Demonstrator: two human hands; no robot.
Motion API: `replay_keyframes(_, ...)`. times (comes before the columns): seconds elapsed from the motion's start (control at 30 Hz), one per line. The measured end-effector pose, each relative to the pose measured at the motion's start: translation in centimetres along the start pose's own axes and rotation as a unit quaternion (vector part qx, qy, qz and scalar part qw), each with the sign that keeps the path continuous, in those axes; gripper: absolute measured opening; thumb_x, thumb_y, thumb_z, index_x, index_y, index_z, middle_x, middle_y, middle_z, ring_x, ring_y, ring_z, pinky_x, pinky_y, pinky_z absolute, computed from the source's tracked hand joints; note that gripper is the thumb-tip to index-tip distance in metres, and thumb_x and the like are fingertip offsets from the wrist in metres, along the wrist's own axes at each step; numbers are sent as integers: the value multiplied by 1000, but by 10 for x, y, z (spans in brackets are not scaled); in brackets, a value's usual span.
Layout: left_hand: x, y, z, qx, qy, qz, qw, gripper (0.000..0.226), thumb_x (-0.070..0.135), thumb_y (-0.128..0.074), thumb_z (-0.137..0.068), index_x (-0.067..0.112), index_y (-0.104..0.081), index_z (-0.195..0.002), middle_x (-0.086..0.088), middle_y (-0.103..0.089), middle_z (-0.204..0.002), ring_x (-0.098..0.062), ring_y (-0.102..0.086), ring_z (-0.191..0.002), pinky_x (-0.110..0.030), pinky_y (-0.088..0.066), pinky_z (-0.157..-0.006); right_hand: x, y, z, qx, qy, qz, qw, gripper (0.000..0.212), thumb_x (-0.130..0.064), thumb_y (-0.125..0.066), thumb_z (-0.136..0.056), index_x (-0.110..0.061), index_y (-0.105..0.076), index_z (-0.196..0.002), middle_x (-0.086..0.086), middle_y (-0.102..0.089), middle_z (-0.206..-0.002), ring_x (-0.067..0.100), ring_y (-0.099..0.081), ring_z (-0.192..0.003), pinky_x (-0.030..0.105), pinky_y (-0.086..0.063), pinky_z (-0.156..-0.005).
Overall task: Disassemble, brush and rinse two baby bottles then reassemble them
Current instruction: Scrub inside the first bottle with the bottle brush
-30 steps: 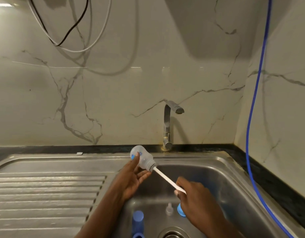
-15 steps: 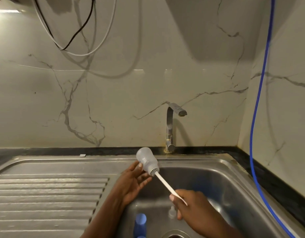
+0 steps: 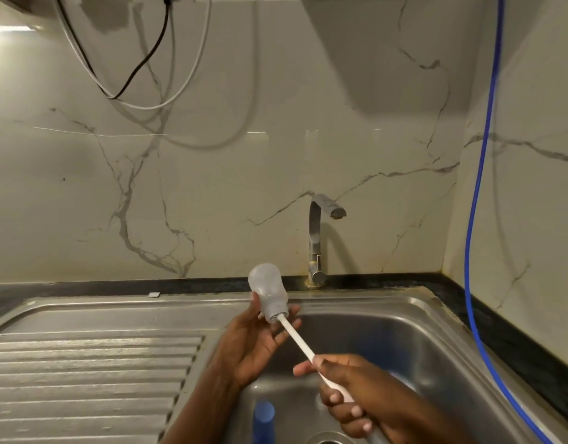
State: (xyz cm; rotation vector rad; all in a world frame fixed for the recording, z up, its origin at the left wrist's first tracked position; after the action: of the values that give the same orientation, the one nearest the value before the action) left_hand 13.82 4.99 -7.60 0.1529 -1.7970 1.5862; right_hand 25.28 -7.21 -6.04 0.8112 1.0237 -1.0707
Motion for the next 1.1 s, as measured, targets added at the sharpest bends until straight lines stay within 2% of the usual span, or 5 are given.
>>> replay_keyframes(0.13,4,22,-5,92,-24,-75,993,56,35,-59,-90,2,-50,-134,-25,-66,-120,-33,-68,-104,-40,-59,-85,-2,25,-5,208,115,396,887,20,-43,-40,-100,-28,-46,-112,3,-64,-98,19,-61,-89,28,-38,-70)
replay_keyframes(0.4,9,23,-1,156,-62,-144,975,65,24,-75,-73,-1,-52,-129,-23,-67,-116,-30,-70,-96,-34,-61,-67,-12,25,0,281,145,493,810,15,-36,-41,-97,-24,-47,-104,0,-62,-100,28,-60,-97,33,-39,-71)
replay_keyframes(0.6,14,0,5,-10,-9,78,997,94,17,-94,-55,-6,-47,-133,-34,-55,-132,-45,-63,-112,-47,-58,-87,2,-4,-2,-1,-9,-70,997,25,-20,-46,-102,-12,-66,-114,3,-50,-60,8,-30,-41,17,-22,-34)
replay_keyframes(0.93,3,26,-2,145,-9,-226,963,44,39,-60,-93,5,-58,-120,-20,-73,-103,-31,-71,-93,-38,-59,-79,-6,28,-5,259,130,467,835,17,-34,-36,-102,-27,-48,-111,-1,-43,-81,23,-42,-74,30,-33,-68)
replay_keyframes(1.1,7,26,3,126,-23,-120,984,64,23,-77,-75,-5,-55,-128,-23,-70,-100,-31,-69,-86,-35,-62,-69,4,7,-11,117,66,168,977,19,-24,-47,-102,-20,-65,-101,-1,-47,-62,13,-39,-46,25,-36,-39)
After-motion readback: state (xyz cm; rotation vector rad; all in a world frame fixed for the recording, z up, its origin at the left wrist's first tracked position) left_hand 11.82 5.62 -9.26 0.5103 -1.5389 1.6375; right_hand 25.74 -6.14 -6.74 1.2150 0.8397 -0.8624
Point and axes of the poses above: each hand's wrist, its own z-axis away from the middle knuckle, its own y-axis out of the back of the hand, x = y × z, the point moved 9 cm from there along -z, towards the middle knuckle
